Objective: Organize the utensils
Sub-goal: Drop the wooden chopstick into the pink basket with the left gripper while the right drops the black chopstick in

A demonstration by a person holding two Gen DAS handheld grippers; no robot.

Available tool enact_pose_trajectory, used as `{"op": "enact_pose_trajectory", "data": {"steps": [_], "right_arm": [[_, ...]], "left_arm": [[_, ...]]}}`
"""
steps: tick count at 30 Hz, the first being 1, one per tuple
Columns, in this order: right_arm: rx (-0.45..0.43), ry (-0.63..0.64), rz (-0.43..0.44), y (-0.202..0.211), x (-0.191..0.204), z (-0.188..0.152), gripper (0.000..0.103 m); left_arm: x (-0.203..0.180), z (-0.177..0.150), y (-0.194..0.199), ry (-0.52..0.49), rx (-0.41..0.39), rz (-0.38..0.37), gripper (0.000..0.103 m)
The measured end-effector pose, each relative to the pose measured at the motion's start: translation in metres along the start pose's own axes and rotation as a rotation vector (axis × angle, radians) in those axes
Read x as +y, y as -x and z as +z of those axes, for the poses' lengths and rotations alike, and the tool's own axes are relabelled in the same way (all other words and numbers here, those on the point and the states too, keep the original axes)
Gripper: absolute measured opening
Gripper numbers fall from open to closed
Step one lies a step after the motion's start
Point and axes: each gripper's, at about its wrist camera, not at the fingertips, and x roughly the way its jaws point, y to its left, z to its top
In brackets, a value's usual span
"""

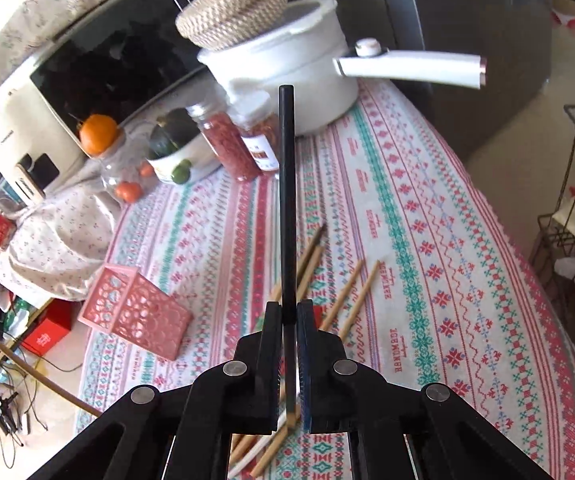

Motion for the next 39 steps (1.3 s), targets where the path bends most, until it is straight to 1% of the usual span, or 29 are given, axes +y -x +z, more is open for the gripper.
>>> {"op": "enact_pose_trajectory", "data": {"steps": [5, 8, 11, 13, 17, 20, 22, 23, 26, 30, 32, 37, 39], "right_arm": [[-0.119, 0.044, 0.053, 0.025, 0.028, 0.016, 0.006], [-0.158, 0.062, 0.1, 0.032, 0.044, 0.023, 0.006], [-0.189, 0.072, 0.143, 0.035, 0.063, 0.028, 0.006], [-0.209, 0.079, 0.173, 0.031, 0.078, 0.031, 0.006], [-0.248, 0.074, 0.234, 0.023, 0.098, 0.035, 0.006], [-0.247, 0.084, 0.25, 0.004, 0.113, 0.039, 0.006], [-0.219, 0.087, 0.254, -0.013, 0.119, 0.039, 0.006], [-0.191, 0.093, 0.248, -0.026, 0.124, 0.039, 0.006], [-0.119, 0.122, 0.21, -0.055, 0.133, 0.035, 0.006], [-0.024, 0.128, 0.17, -0.093, 0.137, 0.029, 0.006], [0.002, 0.121, 0.161, -0.107, 0.136, 0.027, 0.006], [0.041, 0.097, 0.148, -0.126, 0.131, 0.027, 0.006], [0.035, 0.075, 0.158, -0.126, 0.127, 0.029, 0.011]], "left_arm": [[0.008, 0.025, 0.018, 0.04, -0.136, 0.041, 0.005], [0.012, 0.035, 0.023, 0.067, -0.215, 0.059, 0.005], [0.012, 0.043, 0.02, 0.067, -0.271, 0.096, 0.005], [0.012, 0.046, 0.013, 0.066, -0.291, 0.112, 0.005], [0.016, 0.048, -0.012, 0.079, -0.281, 0.13, 0.005], [0.024, 0.046, -0.037, 0.088, -0.236, 0.161, 0.005], [0.029, 0.043, -0.055, 0.086, -0.197, 0.169, 0.005], [0.032, 0.042, -0.063, 0.088, -0.175, 0.17, 0.005], [0.041, 0.036, -0.085, 0.1, -0.108, 0.166, 0.005], [0.057, 0.031, -0.106, 0.147, -0.042, 0.155, 0.005], [0.062, 0.028, -0.113, 0.16, -0.025, 0.153, 0.005], [0.064, 0.029, -0.115, 0.152, -0.029, 0.138, 0.005], [0.063, 0.029, -0.115, 0.146, -0.024, 0.132, 0.006]]}}
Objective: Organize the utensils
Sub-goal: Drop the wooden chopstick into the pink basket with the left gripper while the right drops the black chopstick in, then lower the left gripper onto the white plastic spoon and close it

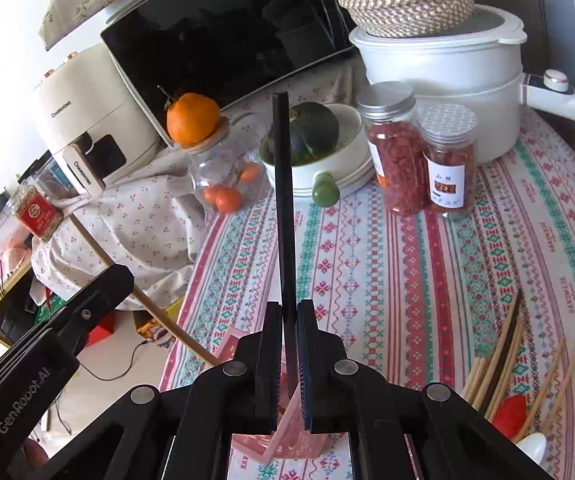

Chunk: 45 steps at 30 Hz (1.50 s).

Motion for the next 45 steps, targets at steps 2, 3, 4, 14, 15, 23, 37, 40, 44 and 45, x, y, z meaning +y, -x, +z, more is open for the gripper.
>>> {"op": "enact_pose_trajectory", "data": {"steps": [2, 3, 4, 14, 15, 23, 37, 40, 44, 45], "right_arm": [[-0.012, -0.019, 0.011, 0.004, -0.004, 0.002, 0.016], [-0.021, -0.026, 0.018, 0.008, -0.005, 0.003, 0.023], [-0.034, -0.03, 0.026, 0.013, -0.005, 0.004, 0.028], [-0.117, 0.051, -0.045, 0.079, -0.017, -0.001, 0.055], [-0.119, 0.056, -0.064, 0.085, -0.022, -0.003, 0.057], [-0.093, 0.051, -0.171, 0.111, -0.058, -0.021, 0.076], [0.061, -0.04, -0.351, 0.12, -0.134, -0.051, 0.086], [0.094, -0.097, -0.344, 0.121, -0.152, -0.054, 0.086], [0.129, -0.156, -0.339, 0.121, -0.17, -0.056, 0.086], [0.139, -0.168, -0.338, 0.12, -0.174, -0.057, 0.086]], "left_arm": [[-0.001, -0.001, -0.001, -0.007, 0.018, 0.002, 0.01], [-0.002, -0.001, 0.0, -0.011, 0.027, 0.011, 0.013], [-0.003, -0.002, 0.0, -0.014, 0.034, 0.022, 0.023], [-0.012, -0.019, 0.025, -0.082, 0.047, 0.082, 0.078], [-0.013, -0.022, 0.027, -0.093, 0.053, 0.085, 0.079], [-0.029, -0.044, 0.038, -0.179, 0.114, 0.117, 0.088], [-0.112, -0.096, 0.019, -0.405, 0.311, 0.022, 0.09], [-0.132, -0.105, 0.011, -0.44, 0.353, -0.014, 0.09], [-0.15, -0.115, -0.008, -0.425, 0.428, -0.054, 0.087], [-0.154, -0.116, -0.013, -0.416, 0.444, -0.064, 0.084]]}}
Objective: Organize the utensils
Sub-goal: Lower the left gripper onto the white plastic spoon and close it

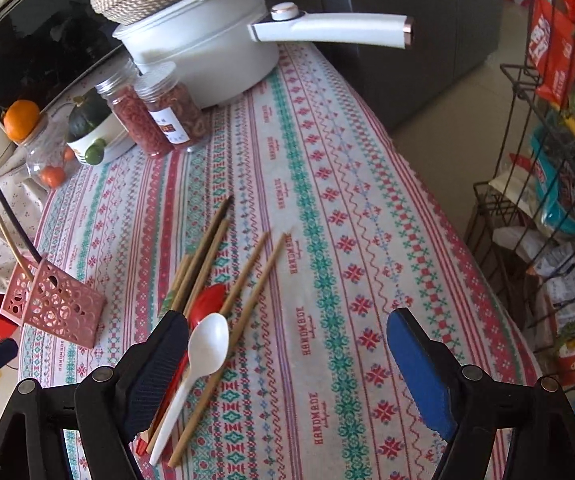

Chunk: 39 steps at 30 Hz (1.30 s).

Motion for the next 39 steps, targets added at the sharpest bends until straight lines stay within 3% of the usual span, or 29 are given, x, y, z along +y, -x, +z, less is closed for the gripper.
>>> {"op": "enact_pose_trajectory", "data": {"steps": [2, 5, 7, 9, 11, 15, 18, 20, 25, 31, 33, 35, 36, 39], "right_arm": [[0.022, -0.016, 0.003, -0.004, -0.006, 0.0, 0.086], [0.041, -0.033, 0.001, -0.007, -0.011, -0.001, 0.086], [0.046, -0.042, 0.0, -0.008, -0.015, -0.001, 0.086], [0.05, -0.05, 0.001, -0.009, -0.019, 0.0, 0.086], [0.055, -0.056, 0.004, -0.01, -0.021, 0.001, 0.086], [0.059, -0.061, 0.007, -0.011, -0.026, 0.003, 0.086], [0.061, -0.066, 0.007, -0.011, -0.029, 0.003, 0.086], [0.058, -0.077, 0.01, -0.01, -0.032, 0.004, 0.086], [0.06, -0.098, 0.0, -0.009, -0.041, 0.002, 0.086], [0.069, -0.113, -0.01, -0.012, -0.046, 0.001, 0.086], [0.076, -0.116, -0.012, -0.014, -0.046, 0.001, 0.086], [0.083, -0.115, -0.012, -0.016, -0.045, 0.001, 0.086], [0.087, -0.114, -0.014, -0.018, -0.044, 0.001, 0.086], [0.095, -0.112, -0.019, -0.022, -0.041, 0.0, 0.086]], "left_arm": [[-0.003, 0.007, -0.012, 0.017, 0.025, -0.027, 0.07], [-0.001, 0.018, -0.034, 0.074, 0.053, -0.069, 0.033], [0.004, 0.024, -0.05, 0.139, 0.085, -0.107, 0.023], [0.005, 0.027, -0.06, 0.193, 0.118, -0.178, 0.022], [-0.004, 0.029, -0.063, 0.179, 0.126, -0.21, 0.023], [-0.029, 0.033, -0.062, 0.07, 0.101, -0.161, 0.024], [-0.04, 0.033, -0.068, 0.021, 0.107, -0.123, 0.032], [-0.045, 0.031, -0.072, 0.003, 0.114, -0.101, 0.04], [-0.055, 0.031, -0.082, -0.033, 0.112, -0.068, 0.048], [-0.059, 0.032, -0.092, -0.039, 0.113, -0.053, 0.048], [-0.058, 0.032, -0.092, -0.039, 0.112, -0.054, 0.042], [-0.058, 0.032, -0.092, -0.039, 0.114, -0.05, 0.018], [-0.056, 0.032, -0.091, -0.033, 0.112, -0.054, 0.013], [-0.048, 0.034, -0.083, 0.003, 0.094, -0.075, 0.006]]}}
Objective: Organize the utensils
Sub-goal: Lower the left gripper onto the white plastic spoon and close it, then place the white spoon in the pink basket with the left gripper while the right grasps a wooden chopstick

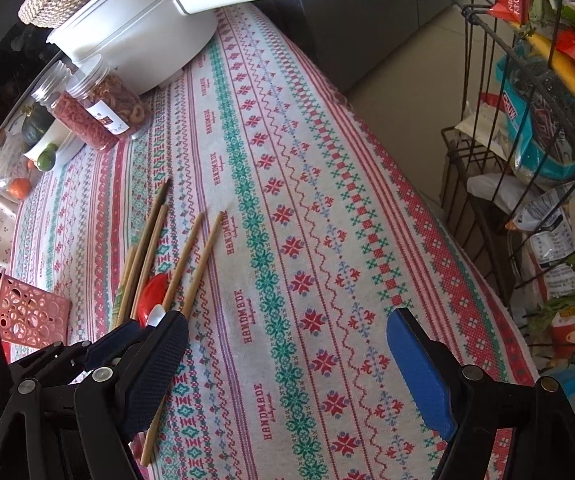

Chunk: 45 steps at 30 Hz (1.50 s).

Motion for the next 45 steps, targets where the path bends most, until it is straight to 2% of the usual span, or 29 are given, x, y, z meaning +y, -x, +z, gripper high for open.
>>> {"op": "enact_pose_trajectory", "data": {"steps": [4, 7, 9, 10, 13, 14, 18, 24, 25, 27, 35, 41, 45], "right_arm": [[0.014, 0.003, -0.005, -0.006, 0.006, -0.001, 0.086], [0.02, 0.005, -0.006, -0.01, 0.01, 0.0, 0.086], [0.021, 0.006, -0.002, -0.011, 0.012, 0.001, 0.086], [0.019, 0.007, -0.002, -0.011, 0.012, 0.001, 0.086], [0.016, 0.005, -0.01, -0.011, 0.01, 0.001, 0.086], [0.017, 0.002, -0.013, -0.011, 0.008, 0.001, 0.086], [0.023, -0.012, -0.026, -0.011, -0.003, 0.001, 0.086], [0.026, -0.029, -0.026, -0.01, -0.01, 0.0, 0.086], [0.026, -0.029, -0.024, -0.009, -0.01, 0.0, 0.086], [0.027, -0.027, -0.023, -0.009, -0.009, 0.0, 0.086], [0.052, -0.007, -0.029, -0.02, 0.004, -0.002, 0.086], [0.082, 0.036, -0.05, -0.044, 0.025, -0.001, 0.086], [0.078, 0.09, -0.03, -0.063, 0.044, 0.004, 0.085]], "left_arm": [[0.01, 0.001, 0.01, 0.032, -0.013, -0.034, 0.003], [0.014, 0.0, 0.006, 0.046, 0.018, -0.092, 0.005], [0.013, -0.001, 0.0, 0.048, 0.048, -0.102, 0.007], [0.011, -0.001, -0.004, 0.043, 0.059, -0.101, 0.012], [0.006, -0.001, -0.012, 0.032, 0.069, -0.085, 0.039], [0.005, -0.001, -0.013, 0.033, 0.067, -0.087, 0.043], [0.0, 0.002, -0.018, 0.036, 0.068, -0.095, 0.043], [0.001, 0.001, -0.03, 0.034, 0.086, -0.066, 0.042], [0.002, 0.001, -0.03, 0.039, 0.08, -0.067, 0.038], [0.005, 0.001, -0.027, 0.052, 0.065, -0.075, 0.037], [0.026, 0.004, 0.015, 0.112, -0.048, -0.1, 0.036], [0.056, -0.001, 0.062, 0.182, -0.158, -0.126, 0.036], [0.073, -0.011, 0.087, 0.197, -0.216, -0.136, 0.036]]}}
